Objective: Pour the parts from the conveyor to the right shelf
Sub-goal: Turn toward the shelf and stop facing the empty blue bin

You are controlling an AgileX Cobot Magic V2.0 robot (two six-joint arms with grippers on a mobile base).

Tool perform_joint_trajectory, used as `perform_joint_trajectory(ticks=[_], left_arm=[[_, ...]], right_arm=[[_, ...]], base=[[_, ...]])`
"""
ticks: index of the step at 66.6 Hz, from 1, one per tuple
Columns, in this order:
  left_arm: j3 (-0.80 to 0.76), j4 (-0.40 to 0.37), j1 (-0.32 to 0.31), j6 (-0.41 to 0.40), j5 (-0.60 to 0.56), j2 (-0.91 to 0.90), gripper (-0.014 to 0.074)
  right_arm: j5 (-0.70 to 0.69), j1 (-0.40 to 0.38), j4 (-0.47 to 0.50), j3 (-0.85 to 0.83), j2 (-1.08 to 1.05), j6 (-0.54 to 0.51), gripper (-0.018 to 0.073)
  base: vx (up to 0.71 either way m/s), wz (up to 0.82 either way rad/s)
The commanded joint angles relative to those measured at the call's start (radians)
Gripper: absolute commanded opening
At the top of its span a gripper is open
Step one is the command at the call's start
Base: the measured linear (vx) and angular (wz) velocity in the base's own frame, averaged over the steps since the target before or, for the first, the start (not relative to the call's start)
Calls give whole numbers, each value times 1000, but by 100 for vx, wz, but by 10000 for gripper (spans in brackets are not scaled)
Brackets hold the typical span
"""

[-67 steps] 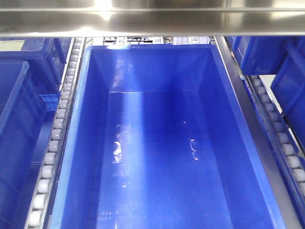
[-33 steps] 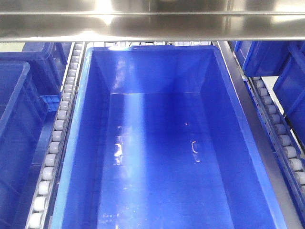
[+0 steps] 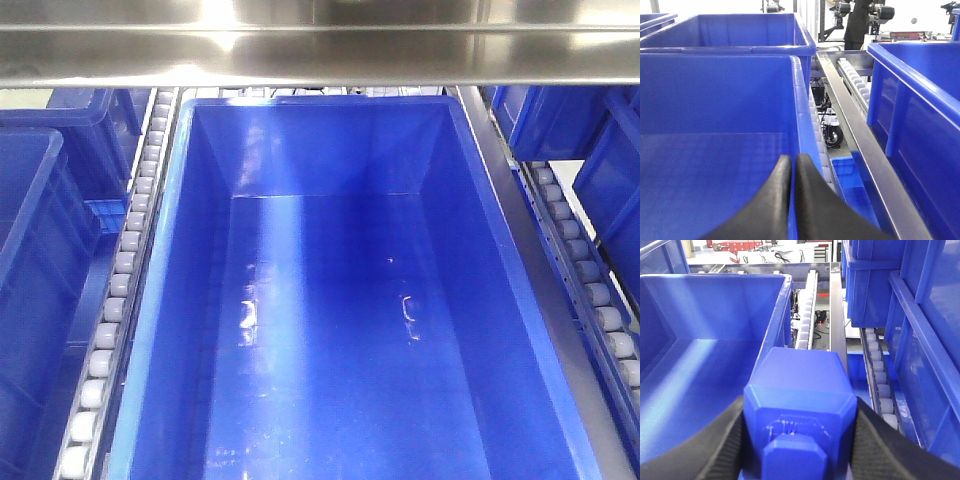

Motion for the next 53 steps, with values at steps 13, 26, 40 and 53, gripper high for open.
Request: perform_joint_trajectory(ticks=[13,26,40,53], left_arm=[[-20,-6,-5,-7,-72,-7,-6],[-20,-6,-5,-7,-72,-7,-6],[-20,-6,-5,-7,-72,-7,-6],[-20,-6,-5,-7,-72,-8,-6]], right_arm=[[-88,-2,19,-25,18,-2,-5],[-73,-2,19,-45,51,-16,-3],[5,-2,19,-145,302,-41,1],[7,0,61,-253,546,-129,8]], base=[[0,0],[0,0],[0,0],[0,0]])
